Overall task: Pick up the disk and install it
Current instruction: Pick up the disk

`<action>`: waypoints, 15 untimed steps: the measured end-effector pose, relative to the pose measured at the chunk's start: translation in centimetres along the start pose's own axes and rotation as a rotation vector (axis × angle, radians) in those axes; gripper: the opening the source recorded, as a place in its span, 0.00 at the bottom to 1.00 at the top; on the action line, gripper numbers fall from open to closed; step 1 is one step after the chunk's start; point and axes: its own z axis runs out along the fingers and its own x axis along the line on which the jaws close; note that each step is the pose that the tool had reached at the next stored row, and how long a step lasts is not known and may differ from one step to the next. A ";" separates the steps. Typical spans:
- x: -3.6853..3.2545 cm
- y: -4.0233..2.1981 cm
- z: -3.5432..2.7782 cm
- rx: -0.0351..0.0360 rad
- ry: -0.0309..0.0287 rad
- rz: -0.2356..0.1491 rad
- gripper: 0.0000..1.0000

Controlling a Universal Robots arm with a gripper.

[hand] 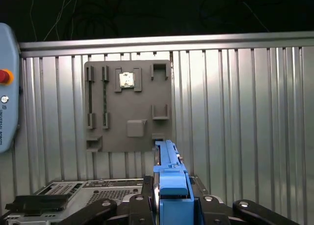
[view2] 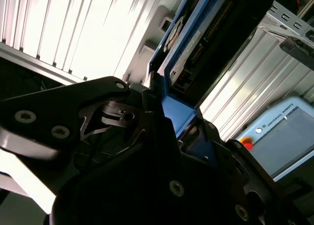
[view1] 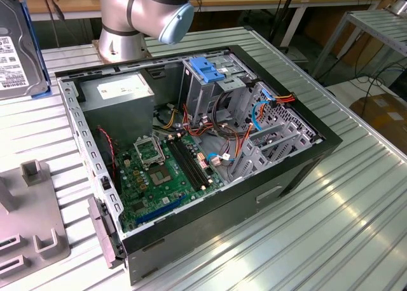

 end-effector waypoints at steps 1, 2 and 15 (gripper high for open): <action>-0.01 -0.14 0.00 0.0000 0.0000 0.000 0.37; -0.02 -0.32 0.00 0.0000 0.0000 0.000 0.37; -0.10 -2.14 0.03 0.0001 0.0000 0.000 0.37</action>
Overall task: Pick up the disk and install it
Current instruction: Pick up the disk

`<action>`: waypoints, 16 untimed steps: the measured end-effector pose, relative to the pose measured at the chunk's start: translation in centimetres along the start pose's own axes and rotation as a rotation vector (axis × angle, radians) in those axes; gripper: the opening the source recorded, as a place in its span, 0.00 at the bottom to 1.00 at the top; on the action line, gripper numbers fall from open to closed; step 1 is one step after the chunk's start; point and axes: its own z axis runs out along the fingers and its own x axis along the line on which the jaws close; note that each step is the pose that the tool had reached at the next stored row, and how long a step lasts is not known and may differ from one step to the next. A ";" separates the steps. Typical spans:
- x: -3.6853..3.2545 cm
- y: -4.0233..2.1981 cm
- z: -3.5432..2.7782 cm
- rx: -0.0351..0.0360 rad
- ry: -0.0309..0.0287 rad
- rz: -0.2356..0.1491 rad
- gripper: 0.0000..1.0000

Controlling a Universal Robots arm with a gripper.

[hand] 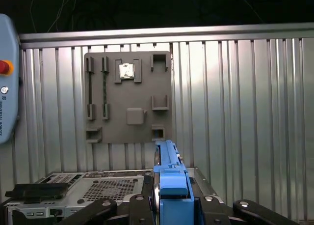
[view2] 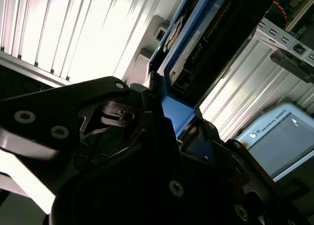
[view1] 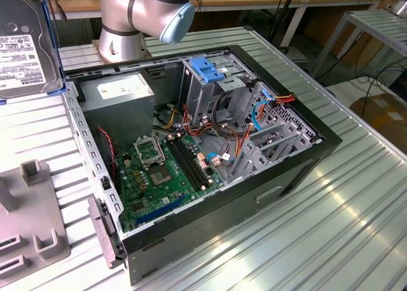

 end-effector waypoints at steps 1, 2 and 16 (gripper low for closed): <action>-0.01 -0.14 0.00 -0.0001 0.0000 0.000 0.37; -0.01 -0.33 0.01 0.0000 -0.0001 0.000 0.37; -0.10 -2.25 0.03 0.0000 0.0000 0.000 0.37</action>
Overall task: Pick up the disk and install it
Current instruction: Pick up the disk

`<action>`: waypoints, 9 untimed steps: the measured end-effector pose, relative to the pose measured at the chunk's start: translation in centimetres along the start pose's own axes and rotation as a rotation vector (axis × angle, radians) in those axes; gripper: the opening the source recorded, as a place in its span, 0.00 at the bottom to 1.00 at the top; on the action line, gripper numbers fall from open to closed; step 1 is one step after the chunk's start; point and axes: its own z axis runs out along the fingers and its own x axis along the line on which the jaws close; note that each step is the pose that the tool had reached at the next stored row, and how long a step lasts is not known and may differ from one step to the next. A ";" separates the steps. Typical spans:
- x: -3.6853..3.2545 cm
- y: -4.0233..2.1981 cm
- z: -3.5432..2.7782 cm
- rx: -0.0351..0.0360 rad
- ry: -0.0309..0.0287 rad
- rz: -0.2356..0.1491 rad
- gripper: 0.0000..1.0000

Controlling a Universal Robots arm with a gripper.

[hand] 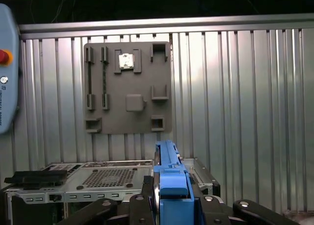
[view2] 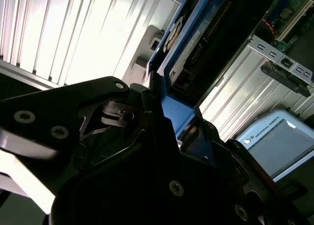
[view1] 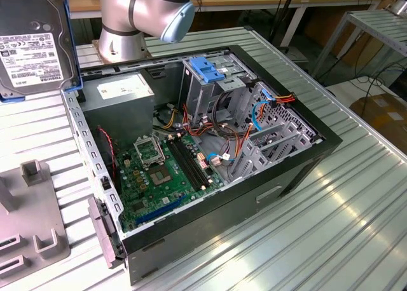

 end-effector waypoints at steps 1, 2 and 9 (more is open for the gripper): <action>-0.01 -0.25 0.00 0.0000 0.0000 0.000 0.37; -0.02 -0.45 0.01 0.0001 -0.0001 0.000 0.37; -0.08 -1.77 0.02 0.0000 0.0000 0.000 0.37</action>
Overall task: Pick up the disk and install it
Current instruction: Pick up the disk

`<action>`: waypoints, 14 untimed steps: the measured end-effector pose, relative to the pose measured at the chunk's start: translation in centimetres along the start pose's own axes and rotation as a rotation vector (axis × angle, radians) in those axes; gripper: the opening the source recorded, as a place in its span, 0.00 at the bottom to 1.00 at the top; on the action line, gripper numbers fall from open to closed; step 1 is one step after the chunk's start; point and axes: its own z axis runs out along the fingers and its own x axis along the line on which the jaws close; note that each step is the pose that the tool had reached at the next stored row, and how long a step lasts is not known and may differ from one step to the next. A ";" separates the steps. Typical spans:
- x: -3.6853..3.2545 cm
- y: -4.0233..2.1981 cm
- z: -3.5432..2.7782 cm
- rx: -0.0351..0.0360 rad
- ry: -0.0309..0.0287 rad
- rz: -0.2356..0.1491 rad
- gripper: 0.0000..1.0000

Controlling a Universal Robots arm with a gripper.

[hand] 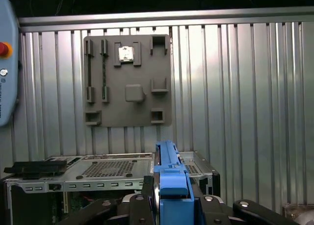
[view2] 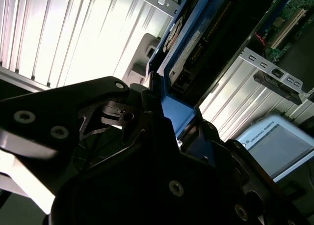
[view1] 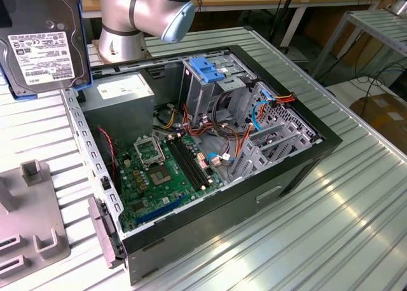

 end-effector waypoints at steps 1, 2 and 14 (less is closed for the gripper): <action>-0.01 -0.24 0.00 0.0000 0.0000 0.000 0.37; -0.02 -0.37 0.00 0.0000 0.0000 0.000 0.37; -0.12 -2.55 0.03 0.0000 0.0000 0.000 0.37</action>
